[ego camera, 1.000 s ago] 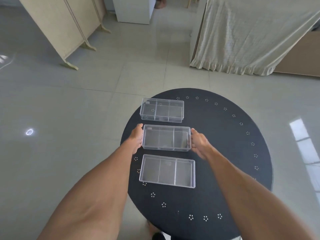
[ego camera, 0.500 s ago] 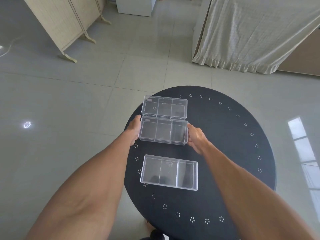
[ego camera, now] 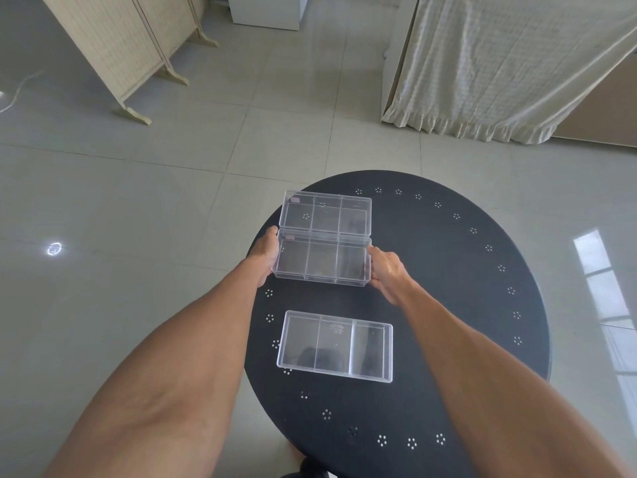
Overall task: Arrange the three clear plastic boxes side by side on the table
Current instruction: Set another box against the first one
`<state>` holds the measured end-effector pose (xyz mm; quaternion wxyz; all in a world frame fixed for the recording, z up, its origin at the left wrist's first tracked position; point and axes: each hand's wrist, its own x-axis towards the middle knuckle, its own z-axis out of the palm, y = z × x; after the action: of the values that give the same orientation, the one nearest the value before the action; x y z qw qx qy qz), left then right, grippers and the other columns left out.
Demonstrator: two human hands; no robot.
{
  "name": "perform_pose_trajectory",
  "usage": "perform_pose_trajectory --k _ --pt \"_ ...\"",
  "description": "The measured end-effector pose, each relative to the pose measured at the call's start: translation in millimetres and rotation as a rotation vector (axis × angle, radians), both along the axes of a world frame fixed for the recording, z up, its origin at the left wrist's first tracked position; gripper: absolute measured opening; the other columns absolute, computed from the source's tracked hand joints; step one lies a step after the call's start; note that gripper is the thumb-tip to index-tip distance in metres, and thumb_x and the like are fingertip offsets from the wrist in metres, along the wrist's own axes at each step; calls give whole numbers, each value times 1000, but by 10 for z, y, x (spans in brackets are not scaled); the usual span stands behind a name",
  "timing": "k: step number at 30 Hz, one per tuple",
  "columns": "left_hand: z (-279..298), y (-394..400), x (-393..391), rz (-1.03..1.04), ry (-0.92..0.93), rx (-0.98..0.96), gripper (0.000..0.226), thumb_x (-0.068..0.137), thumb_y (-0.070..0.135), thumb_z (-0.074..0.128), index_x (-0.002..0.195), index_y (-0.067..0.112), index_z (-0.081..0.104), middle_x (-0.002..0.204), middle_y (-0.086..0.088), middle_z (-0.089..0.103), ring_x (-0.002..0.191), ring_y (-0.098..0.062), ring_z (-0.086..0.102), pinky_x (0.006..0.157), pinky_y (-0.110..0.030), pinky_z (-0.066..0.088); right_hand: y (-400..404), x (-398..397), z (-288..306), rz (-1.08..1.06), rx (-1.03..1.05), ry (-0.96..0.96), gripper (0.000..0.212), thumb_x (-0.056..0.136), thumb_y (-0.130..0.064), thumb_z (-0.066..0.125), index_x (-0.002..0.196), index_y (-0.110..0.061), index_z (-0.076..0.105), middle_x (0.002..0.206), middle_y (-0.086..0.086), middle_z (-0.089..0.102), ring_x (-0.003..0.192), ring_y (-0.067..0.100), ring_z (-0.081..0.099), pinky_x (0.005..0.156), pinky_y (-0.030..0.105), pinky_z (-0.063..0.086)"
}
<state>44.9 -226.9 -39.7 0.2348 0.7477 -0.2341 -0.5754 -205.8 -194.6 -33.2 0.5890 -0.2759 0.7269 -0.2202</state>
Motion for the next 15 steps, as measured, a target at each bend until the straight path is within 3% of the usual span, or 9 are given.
perform_pose_trajectory --k 6,10,15 --pt "-10 -13 9 -8 -1 13 71 103 59 25 163 22 36 165 -10 44 149 -33 44 125 -52 31 -21 -17 -30 18 -1 2 69 114 -34 43 157 19 38 161 36 44 153 56 42 128 60 44" --pt "-20 -29 12 -11 -1 16 73 103 60 26 161 19 39 164 -11 45 149 -33 45 125 -52 32 -42 -14 -23 22 7 39 65 111 -37 46 147 17 53 156 38 57 148 54 56 128 61 45" --pt "-22 -37 30 -18 -6 10 75 103 61 25 162 17 38 165 -12 44 149 -33 44 125 -52 30 -46 -18 -27 35 21 45 57 112 -45 47 132 4 67 141 23 74 135 39 69 127 57 47"
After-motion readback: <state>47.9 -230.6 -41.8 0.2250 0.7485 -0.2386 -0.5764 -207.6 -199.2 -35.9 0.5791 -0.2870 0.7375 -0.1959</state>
